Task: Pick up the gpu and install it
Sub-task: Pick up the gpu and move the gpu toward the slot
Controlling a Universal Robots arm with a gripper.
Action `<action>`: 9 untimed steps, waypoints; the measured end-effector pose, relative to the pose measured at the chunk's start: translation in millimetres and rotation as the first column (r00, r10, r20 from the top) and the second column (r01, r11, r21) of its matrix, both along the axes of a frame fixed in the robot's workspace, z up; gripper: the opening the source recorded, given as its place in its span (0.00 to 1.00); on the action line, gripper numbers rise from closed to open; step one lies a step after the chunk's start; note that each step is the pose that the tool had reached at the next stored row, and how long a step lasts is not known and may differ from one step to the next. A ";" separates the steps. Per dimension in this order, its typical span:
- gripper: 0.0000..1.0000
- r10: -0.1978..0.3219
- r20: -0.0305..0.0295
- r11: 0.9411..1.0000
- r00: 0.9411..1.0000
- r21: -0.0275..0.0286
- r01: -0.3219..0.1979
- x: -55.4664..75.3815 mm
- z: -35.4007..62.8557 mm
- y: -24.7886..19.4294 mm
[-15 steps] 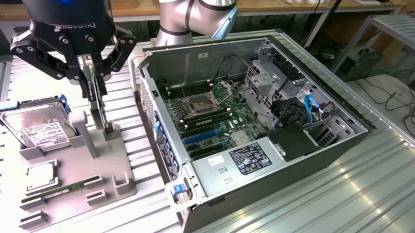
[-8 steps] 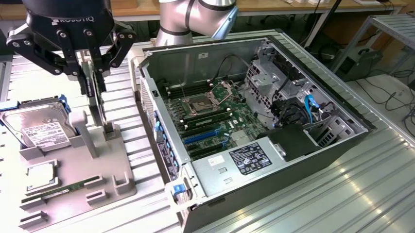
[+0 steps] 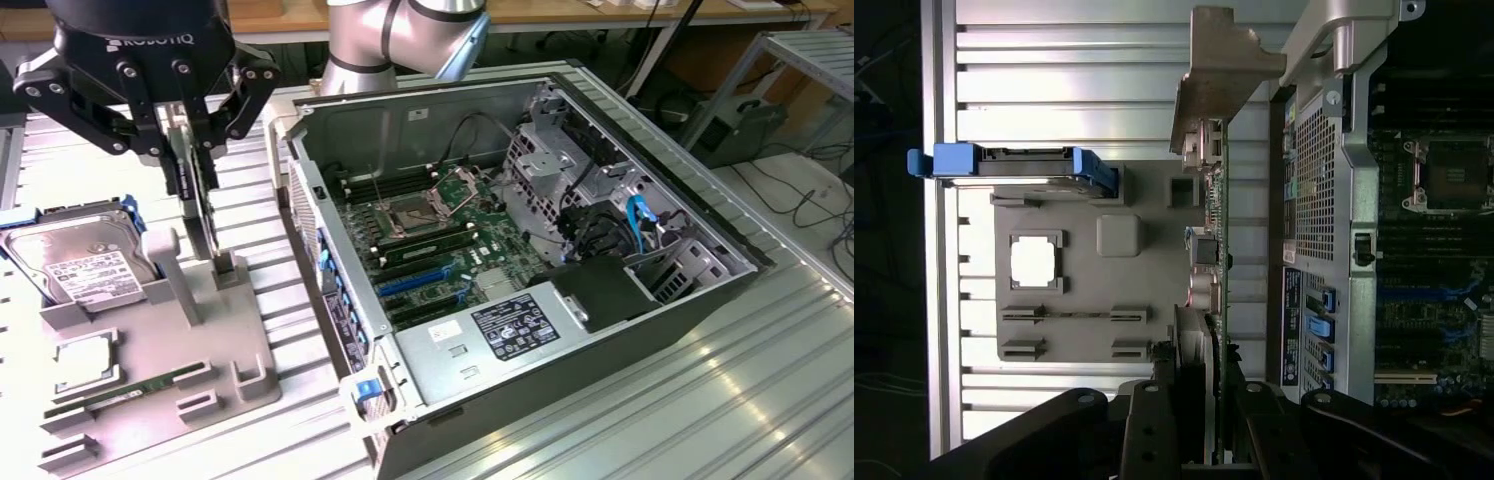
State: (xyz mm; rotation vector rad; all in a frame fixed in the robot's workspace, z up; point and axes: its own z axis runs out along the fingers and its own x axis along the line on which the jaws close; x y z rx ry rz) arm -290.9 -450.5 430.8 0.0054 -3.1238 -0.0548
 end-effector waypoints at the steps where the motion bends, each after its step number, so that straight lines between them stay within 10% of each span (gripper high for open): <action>1: 0.27 0.000 0.000 1.000 1.000 0.000 0.000 0.3 0.1 0.0; 9: 0.27 0.000 0.000 1.000 1.000 0.000 0.000 7.3 0.0 0.0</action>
